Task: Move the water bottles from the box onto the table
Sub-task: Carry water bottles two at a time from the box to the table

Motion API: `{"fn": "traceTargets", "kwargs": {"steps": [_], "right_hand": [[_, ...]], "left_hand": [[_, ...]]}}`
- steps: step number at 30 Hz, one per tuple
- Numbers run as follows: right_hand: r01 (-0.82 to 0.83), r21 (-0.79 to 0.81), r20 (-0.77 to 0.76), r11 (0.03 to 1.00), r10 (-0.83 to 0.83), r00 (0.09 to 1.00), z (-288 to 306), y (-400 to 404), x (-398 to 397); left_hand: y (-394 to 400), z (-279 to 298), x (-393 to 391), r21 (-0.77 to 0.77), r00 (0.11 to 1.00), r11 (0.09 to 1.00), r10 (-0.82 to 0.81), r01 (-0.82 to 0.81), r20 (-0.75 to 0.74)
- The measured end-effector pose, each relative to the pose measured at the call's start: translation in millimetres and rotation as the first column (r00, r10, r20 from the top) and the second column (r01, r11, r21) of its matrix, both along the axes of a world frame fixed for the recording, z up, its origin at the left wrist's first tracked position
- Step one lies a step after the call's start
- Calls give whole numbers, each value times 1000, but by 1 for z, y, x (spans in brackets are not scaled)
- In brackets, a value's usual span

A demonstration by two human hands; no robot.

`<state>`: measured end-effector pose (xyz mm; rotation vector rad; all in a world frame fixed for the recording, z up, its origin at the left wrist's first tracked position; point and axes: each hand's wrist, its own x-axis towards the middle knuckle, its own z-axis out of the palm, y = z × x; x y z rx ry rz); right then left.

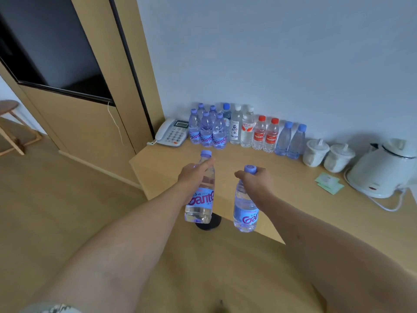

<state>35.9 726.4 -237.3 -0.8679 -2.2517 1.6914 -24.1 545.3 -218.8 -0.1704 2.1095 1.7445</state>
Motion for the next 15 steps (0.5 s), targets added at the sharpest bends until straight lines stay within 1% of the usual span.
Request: {"fn": "traceTargets", "kwargs": {"steps": [4,8,11,15], "right_hand": [[31,-20,-5,999,-31,999,-8,22,-46],[115,-39,10,993,-115,993,-23,50,-81],[173,-14,22,985,-172,985,-32,71,-105],[230,41,46,972,-232,972,-41,93,-146]], "left_hand": [[26,-2,-48,-16,999,1000,-25,25,-30],[54,-8,-92,-12,991,992,-130,129,-39],[75,-10,-126,-52,974,978,-208,204,-90],[102,-15,-176,-64,952,960,-278,272,-130]]}}
